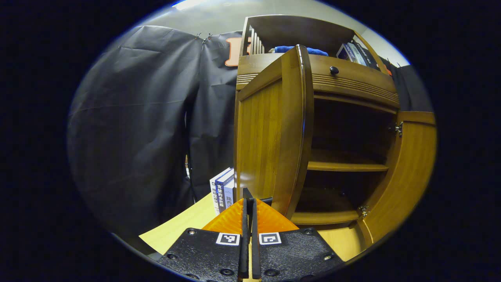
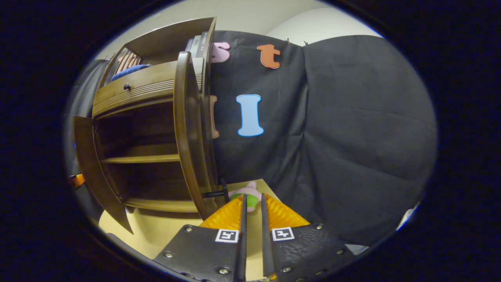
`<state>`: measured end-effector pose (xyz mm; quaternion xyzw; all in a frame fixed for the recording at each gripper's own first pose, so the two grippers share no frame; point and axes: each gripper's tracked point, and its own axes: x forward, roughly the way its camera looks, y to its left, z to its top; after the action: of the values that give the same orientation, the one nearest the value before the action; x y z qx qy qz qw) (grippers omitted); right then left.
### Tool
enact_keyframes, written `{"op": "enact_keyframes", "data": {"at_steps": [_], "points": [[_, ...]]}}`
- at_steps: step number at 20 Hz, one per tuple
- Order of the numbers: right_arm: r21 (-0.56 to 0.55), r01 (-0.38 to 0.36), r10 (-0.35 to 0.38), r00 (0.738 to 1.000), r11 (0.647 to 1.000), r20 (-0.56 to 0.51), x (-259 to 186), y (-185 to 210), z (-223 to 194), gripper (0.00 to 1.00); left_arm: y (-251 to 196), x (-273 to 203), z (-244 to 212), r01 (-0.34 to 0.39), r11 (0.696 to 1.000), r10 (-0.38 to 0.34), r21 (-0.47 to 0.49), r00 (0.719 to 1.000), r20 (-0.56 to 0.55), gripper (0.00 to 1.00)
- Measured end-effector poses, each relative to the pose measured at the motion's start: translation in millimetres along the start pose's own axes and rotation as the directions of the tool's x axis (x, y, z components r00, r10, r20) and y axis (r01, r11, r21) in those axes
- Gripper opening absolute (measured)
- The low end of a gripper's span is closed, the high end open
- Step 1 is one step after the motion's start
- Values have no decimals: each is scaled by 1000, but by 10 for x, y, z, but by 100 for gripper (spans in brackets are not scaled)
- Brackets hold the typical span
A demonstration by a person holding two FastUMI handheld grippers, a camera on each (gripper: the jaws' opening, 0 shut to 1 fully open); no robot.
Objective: Open the right door of the double-door shoe cabinet with the right hand, and open the left door with the left hand.
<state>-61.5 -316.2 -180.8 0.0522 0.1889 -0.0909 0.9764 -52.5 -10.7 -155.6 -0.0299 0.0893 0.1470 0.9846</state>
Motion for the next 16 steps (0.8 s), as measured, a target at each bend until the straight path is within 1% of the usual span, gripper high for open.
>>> {"op": "enact_keyframes", "data": {"at_steps": [1,2,3,5,6,7,8,10,11,12,16], "points": [[-1,-1,1,1000,1000,-4,10,2,-24,17,13,-7,-1,20,1000,-20,-1,1000,-1,1],[-3,2,-2,1000,1000,-8,17,-10,-40,17,20,-7,3,36,999,-36,2,999,-1,4],[-3,4,-4,1000,1000,-11,17,-24,-60,17,28,-6,9,52,999,-52,3,999,-1,1],[3,10,-10,1000,1000,-14,24,-42,-65,17,45,-10,20,72,997,-72,-7,997,0,0],[6,12,-11,1000,1000,-15,27,-41,-74,17,65,-7,10,74,997,-74,-17,997,-3,4],[7,13,-12,1000,1000,-16,31,-37,-78,17,81,-8,15,71,997,-71,-23,997,-4,4],[8,12,-12,1000,1000,-17,42,-31,-77,17,115,-22,14,64,998,-64,-24,998,-5,0],[8,10,-10,1000,1000,-17,42,-12,-83,17,202,-28,25,43,999,-44,-22,999,-2,0],[9,8,-8,1000,1000,-18,33,1,-97,17,248,-34,30,34,999,-34,-23,999,-2,4],[10,6,-5,1000,1000,-20,33,15,-98,17,297,-41,29,26,999,-26,-24,1000,-3,0],[10,-10,10,1000,1000,-26,47,72,-136,17,432,-57,37,-2,1000,2,-28,1000,-4,0]]}}
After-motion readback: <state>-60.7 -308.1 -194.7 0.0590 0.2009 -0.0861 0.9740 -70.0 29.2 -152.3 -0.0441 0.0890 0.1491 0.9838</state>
